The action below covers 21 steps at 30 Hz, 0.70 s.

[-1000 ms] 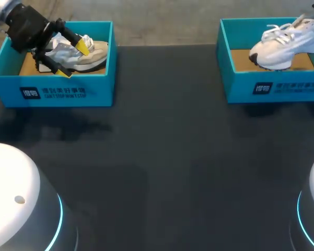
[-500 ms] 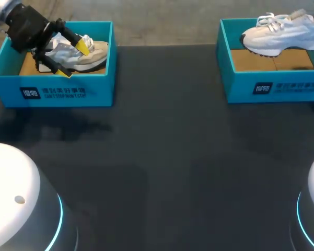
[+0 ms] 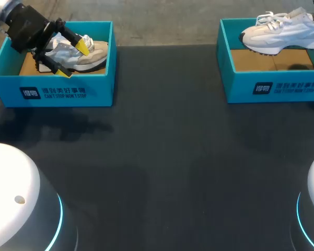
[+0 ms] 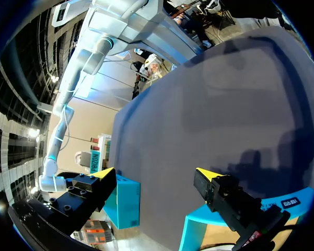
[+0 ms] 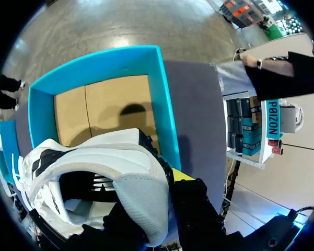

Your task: Take the shoe out of the shoebox, open the shoe tongue, remove and reinsert the insole, then place the shoe into the shoebox

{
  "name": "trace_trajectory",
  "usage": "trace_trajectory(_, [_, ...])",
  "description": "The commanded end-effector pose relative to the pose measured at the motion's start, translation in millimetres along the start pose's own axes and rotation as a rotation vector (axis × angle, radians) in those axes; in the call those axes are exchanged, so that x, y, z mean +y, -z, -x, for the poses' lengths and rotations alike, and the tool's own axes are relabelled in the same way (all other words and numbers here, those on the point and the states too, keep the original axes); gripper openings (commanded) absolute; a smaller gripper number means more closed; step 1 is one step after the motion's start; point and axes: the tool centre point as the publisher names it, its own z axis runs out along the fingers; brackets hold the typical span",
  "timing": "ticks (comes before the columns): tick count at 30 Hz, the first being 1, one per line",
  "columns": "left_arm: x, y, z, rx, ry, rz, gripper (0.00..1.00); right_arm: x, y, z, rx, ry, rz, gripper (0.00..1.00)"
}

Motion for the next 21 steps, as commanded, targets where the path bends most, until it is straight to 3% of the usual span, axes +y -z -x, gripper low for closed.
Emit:
trace_trajectory(1, [0.4, -0.1, 0.1, 0.002, -0.001, 0.000, 1.00, 2.3, 0.4, 0.7, 0.021, -0.031, 0.015, 0.00])
trace_trajectory(8, [0.4, -0.1, 0.1, 0.002, -0.001, 0.000, 1.00, 7.7, -9.4, -3.9, -0.021, -0.101, 0.053, 0.00])
trace_trajectory(21, [0.4, -0.1, 0.1, 0.002, -0.001, 0.000, 1.00, 14.1, -42.3, -13.7, -0.027, -0.148, 0.026, 0.00])
